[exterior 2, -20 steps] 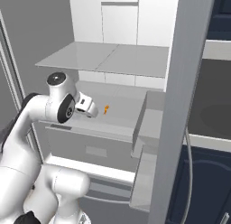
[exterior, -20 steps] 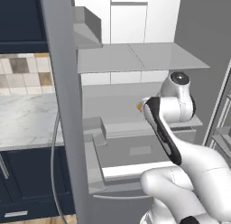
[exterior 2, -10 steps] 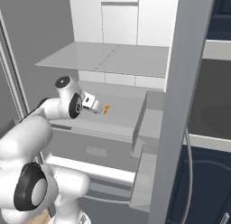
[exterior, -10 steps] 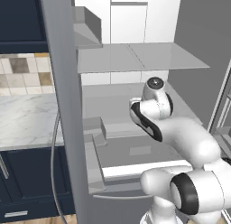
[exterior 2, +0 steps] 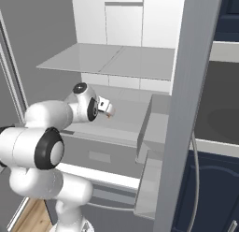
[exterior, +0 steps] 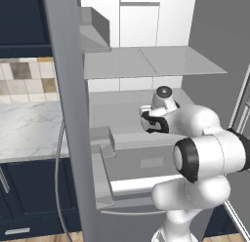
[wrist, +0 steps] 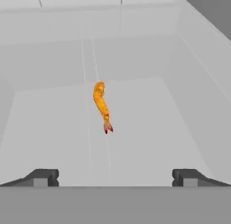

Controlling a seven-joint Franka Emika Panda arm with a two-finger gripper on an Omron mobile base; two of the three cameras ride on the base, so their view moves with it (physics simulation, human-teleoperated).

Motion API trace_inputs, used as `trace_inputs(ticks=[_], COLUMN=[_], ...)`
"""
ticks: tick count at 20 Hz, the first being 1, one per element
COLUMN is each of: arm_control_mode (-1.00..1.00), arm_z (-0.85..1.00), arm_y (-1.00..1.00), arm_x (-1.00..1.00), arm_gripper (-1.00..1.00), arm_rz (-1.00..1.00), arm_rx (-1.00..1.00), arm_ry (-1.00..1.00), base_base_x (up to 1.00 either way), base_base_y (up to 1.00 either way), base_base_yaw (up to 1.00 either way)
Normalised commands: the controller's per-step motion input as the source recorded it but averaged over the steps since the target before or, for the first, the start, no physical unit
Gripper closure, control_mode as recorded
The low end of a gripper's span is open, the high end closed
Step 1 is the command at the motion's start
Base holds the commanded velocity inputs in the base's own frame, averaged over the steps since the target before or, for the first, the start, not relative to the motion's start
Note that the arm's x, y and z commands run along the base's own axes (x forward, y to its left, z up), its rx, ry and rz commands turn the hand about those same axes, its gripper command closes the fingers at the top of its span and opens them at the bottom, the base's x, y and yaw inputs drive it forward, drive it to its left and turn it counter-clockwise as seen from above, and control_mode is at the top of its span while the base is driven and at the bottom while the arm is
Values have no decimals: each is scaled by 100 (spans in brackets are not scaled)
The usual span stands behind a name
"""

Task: Take the cheese, shrimp, and onion from the fridge and place them on the plate on the dining counter to create an appetizer plate.

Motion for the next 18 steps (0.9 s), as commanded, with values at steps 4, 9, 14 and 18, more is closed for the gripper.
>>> trace_inputs(ticks=[4,9,14,18], arm_control_mode=[-100,-100,-100,-100], arm_z=[-29,-38,-32,-36], arm_y=[-8,-6,-2,0], arm_x=[59,49,49,54], arm_gripper=[-100,-100,-100,-100], arm_rz=[0,0,0,0], arm_rx=[0,0,0,0], arm_ry=[3,7,6,6], base_base_x=[0,0,0,0], base_base_y=[0,0,0,0], base_base_yaw=[0,0,0,0])
